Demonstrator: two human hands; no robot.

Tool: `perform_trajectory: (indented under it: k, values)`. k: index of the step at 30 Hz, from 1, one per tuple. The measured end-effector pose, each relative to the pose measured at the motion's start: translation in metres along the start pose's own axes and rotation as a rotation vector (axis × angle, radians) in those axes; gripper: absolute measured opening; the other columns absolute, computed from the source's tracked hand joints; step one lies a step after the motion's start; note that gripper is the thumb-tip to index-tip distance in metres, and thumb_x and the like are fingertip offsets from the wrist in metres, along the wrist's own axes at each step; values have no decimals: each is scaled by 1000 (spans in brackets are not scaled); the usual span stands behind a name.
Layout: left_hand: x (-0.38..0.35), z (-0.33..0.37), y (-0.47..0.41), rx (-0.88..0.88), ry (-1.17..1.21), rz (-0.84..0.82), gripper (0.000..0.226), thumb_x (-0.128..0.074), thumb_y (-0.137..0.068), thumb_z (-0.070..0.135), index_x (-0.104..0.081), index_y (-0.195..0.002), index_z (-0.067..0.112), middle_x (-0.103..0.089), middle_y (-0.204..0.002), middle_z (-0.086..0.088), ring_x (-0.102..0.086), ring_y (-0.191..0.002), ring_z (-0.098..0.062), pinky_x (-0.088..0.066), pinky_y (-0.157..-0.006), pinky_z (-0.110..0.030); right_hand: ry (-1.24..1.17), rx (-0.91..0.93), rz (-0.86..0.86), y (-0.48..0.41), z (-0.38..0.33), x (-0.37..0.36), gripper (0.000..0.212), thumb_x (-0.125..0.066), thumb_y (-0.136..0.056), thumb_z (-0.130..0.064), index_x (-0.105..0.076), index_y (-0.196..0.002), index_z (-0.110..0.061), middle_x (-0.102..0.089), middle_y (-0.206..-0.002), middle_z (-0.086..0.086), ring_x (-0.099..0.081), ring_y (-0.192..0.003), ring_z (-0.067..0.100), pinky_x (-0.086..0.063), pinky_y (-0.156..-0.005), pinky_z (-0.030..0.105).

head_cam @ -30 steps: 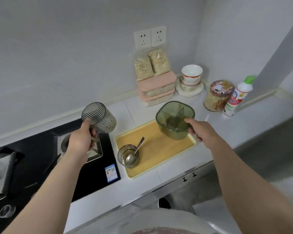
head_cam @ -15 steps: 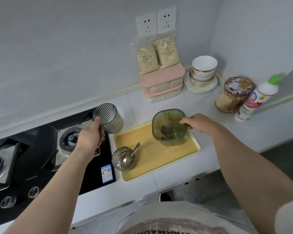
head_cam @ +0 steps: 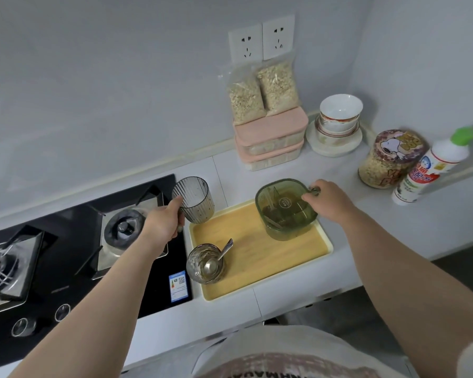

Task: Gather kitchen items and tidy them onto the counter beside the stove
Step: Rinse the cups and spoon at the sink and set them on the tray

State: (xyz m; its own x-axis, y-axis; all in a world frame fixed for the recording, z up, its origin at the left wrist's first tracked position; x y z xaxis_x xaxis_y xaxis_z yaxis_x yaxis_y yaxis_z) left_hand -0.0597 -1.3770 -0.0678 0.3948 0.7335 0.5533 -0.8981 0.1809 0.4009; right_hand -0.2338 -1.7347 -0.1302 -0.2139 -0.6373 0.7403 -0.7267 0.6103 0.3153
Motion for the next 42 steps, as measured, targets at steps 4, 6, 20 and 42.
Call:
perform_trajectory:
  k: [4,6,20,42]
  values:
    - [-11,1,-18,-37,-183,-82,55,-39,-99,42,-59,-62,7,-61,-63,-13,-50,-48,-21,-38,-55,-29,-168,-28,193,14,12,-4,51,-55,-97,-39,-48,-138,-11,-55,-134,12,-56,-118,28,-42,-88,32]
    - [-17,2,-27,-77,-306,-132,54,-37,-100,39,-60,-64,6,-64,-67,-13,-54,-50,-22,-40,-58,-29,-240,-71,274,24,22,-7,47,-48,-100,-40,-50,-135,-9,-57,-129,15,-57,-113,29,-44,-89,35]
    - [-37,-19,-44,-45,-576,-294,26,-37,-101,17,-52,-81,7,-74,-86,-17,-70,-77,-26,-50,-83,-33,-21,-259,128,29,67,-43,35,-47,-99,-18,-58,-129,-6,-60,-129,18,-56,-119,37,-45,-93,34]
    - [-34,-102,-22,619,444,43,76,-23,-93,74,-47,-116,6,-61,-98,-19,-65,-85,-38,-57,-80,-48,374,-181,107,29,52,-54,13,-48,-94,-21,-61,-96,-18,-62,-92,4,-64,-86,28,-48,-68,31]
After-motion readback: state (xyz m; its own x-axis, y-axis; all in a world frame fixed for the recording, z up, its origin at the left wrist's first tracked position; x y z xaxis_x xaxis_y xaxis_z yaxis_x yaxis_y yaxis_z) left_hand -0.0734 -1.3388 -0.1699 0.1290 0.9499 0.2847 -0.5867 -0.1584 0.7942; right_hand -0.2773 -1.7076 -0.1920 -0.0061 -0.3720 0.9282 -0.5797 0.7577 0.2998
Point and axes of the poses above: each hand's wrist, its own y-axis away from the middle knuckle, its own x-axis out of the back of the hand, z = x × y, the point moved 7 cm from there along -y, towards the middle knuckle
